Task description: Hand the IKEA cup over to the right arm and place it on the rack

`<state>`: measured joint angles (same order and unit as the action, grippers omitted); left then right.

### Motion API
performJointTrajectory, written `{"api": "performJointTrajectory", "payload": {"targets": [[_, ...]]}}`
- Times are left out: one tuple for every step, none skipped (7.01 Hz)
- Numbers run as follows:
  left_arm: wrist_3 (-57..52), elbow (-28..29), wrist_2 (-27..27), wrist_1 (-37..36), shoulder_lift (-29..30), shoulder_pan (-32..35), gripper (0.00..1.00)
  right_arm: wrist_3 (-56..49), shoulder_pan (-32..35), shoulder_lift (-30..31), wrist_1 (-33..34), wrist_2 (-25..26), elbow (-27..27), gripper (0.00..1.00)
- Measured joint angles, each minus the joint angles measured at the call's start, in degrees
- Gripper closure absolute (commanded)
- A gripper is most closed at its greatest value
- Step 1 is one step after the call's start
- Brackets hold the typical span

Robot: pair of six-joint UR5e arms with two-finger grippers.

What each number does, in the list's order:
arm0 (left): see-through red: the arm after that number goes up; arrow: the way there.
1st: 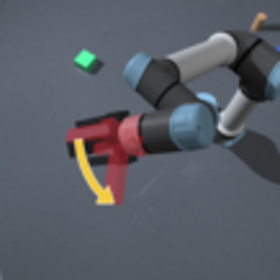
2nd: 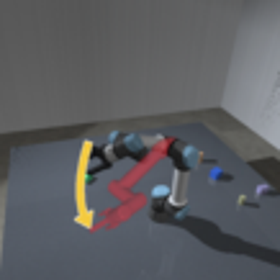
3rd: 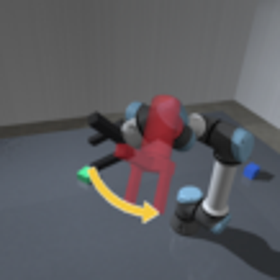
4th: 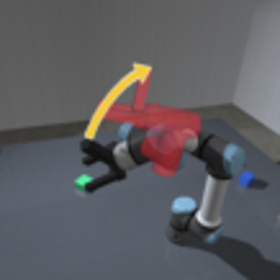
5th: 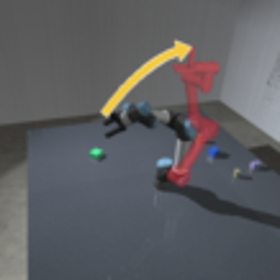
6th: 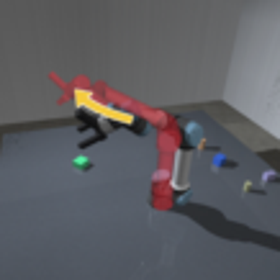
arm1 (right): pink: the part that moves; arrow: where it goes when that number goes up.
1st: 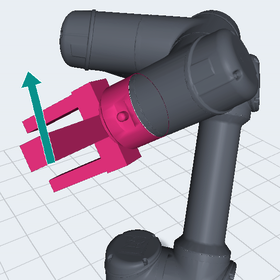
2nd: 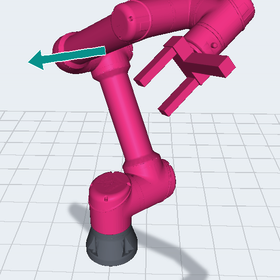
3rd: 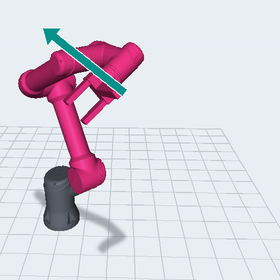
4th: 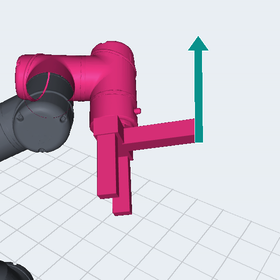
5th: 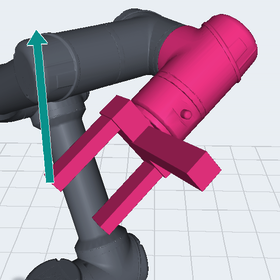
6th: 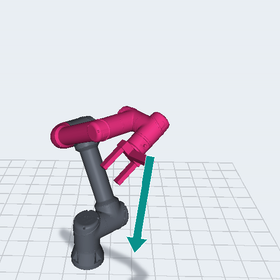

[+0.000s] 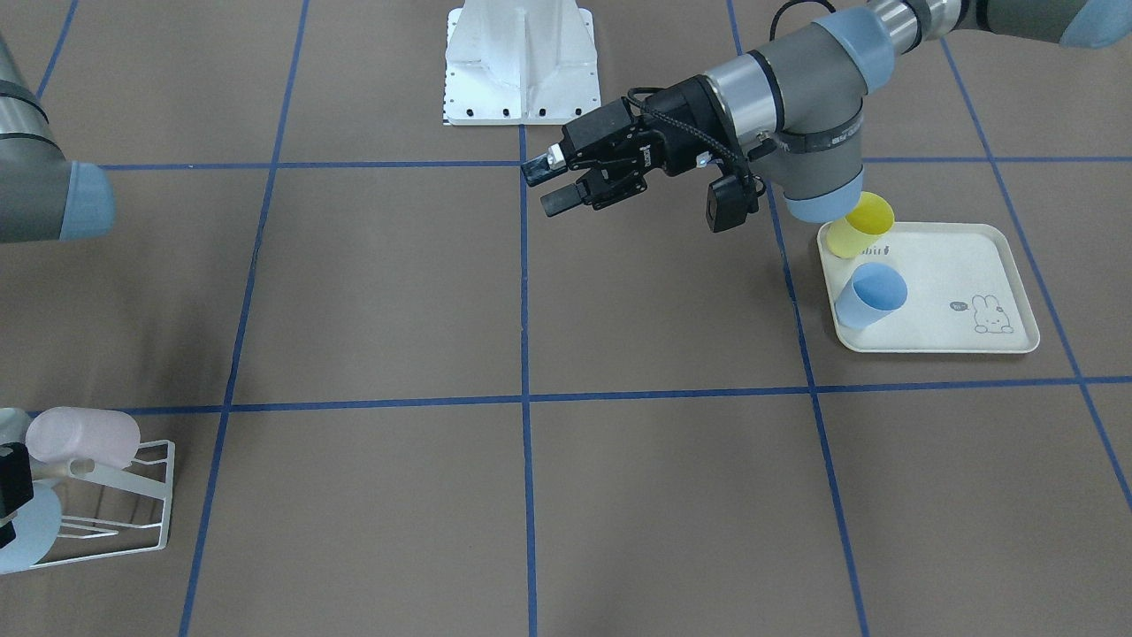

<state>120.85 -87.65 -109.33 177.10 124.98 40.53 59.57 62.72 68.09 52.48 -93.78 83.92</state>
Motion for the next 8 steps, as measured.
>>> {"api": "performJointTrajectory", "payload": {"targets": [[0.0, 0.0, 0.0, 0.0, 0.0, 0.0, 0.2, 0.0, -0.5, 0.3, -0.2, 0.9, -0.1, 0.0], [0.0, -0.1, 0.0, 0.0, 0.0, 0.1, 0.2, 0.2, -1.3, 0.4, -0.8, 2.9, -0.4, 0.0], [-0.2, -0.1, 0.0, 0.0, 0.0, 0.3, 0.2, 0.3, -2.1, 0.5, -1.7, 4.5, -0.9, 0.0], [-1.3, -0.1, -0.2, 0.0, -0.5, 0.8, 0.21, 0.4, -2.4, 0.5, -2.6, 5.1, -1.0, 0.0], [-3.4, -0.3, -0.8, 0.0, -1.9, 2.0, 0.21, 0.4, -2.5, 0.4, -3.0, 4.9, -0.5, 0.0], [-7.1, -0.5, -3.0, -0.3, -4.4, 4.5, 0.22, 0.4, -2.3, 0.6, -3.0, 3.6, 0.9, 0.0], [-12.7, -1.1, -6.5, -1.0, -7.9, 8.1, 0.24, 0.4, -1.7, 1.7, -2.9, 0.9, 3.4, 0.0], [-20.3, -2.1, -9.3, -1.5, -12.5, 11.2, 0.24, 0.5, -1.1, 4.1, -2.7, -1.9, 7.1, 0.0]]}}
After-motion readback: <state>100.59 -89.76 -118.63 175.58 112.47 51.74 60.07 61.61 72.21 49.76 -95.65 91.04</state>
